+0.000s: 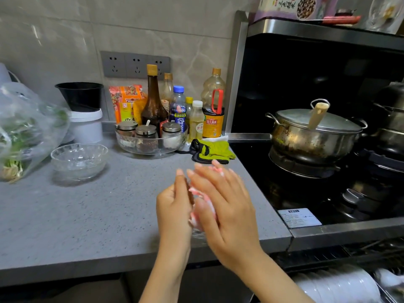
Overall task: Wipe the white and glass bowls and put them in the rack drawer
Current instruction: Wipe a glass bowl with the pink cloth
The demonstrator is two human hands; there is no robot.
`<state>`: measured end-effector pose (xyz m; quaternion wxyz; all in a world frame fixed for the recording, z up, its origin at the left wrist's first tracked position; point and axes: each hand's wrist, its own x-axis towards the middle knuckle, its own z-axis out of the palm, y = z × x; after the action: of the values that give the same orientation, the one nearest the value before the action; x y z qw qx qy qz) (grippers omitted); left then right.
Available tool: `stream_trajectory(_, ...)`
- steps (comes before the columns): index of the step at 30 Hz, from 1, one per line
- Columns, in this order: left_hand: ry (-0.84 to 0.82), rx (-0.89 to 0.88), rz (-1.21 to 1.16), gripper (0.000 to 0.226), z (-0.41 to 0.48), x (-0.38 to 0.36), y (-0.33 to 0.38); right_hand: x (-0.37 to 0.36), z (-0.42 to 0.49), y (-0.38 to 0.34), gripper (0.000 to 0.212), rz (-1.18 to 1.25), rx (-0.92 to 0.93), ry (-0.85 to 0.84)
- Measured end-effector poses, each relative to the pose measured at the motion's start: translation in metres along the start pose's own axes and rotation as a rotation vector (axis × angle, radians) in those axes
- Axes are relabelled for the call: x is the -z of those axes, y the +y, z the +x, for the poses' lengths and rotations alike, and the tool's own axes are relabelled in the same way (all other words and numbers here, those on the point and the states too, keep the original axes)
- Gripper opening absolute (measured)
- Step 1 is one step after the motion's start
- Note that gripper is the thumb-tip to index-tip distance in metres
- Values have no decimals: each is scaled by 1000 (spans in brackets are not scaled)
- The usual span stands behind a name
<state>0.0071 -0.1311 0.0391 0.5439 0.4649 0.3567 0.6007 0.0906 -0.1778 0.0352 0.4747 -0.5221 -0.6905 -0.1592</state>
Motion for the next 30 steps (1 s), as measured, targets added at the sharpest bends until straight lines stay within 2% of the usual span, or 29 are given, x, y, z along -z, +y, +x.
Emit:
stream_trajectory(3,1,-13,25,58,-8,-5,0,2,13,6,42,44,-36,35)
stream_trajectory(8,138,-34,3,54,-8,-4,16,7,9,15,55,260,-270,61)
stream_trajectory(12,79,-34,-23,53,-5,-4,12,-3,0,2,48,-41,-36,60)
stream_trajectory(14,5,-54,0,53,-7,-5,9,-3,7,0,50,-96,-12,56)
stream_trajectory(17,-40,-97,80,60,-8,-2,12,7,18,4,46,58,-141,42)
stream_trajectory(19,-46,-105,97,61,-8,3,16,12,24,9,42,237,-303,-2)
stream_trajectory(23,-50,-51,53,59,-7,15,16,22,28,13,63,543,-549,-45)
stream_trajectory(25,-89,-1,32,59,-4,19,15,27,29,10,70,587,-654,-42)
stream_trajectory(27,-146,32,66,60,-1,22,12,30,30,10,68,596,-748,-47)
stream_trajectory(30,-222,-8,206,57,6,26,13,36,34,10,66,605,-794,-79)
